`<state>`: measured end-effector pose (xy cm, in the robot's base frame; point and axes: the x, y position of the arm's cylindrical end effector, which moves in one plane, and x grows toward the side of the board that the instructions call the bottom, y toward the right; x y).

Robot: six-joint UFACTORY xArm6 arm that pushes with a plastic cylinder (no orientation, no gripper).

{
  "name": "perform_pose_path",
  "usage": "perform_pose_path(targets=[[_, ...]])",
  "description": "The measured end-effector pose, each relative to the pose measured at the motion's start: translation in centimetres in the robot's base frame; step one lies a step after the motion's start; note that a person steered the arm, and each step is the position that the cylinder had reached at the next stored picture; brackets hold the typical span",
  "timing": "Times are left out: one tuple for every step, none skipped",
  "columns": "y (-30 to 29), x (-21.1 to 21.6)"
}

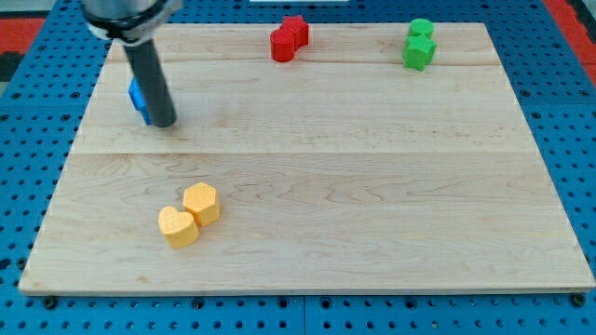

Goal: Slide yellow heart along with yellow hexagon slightly right

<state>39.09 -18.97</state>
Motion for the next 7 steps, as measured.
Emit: perform_pose_path(targets=[[0.1, 0.0], [5.1, -0.2], [6.7, -1.9], [6.1, -5.7], [3.5, -9.0], [-0.4, -9.5], [2.3, -7.5]])
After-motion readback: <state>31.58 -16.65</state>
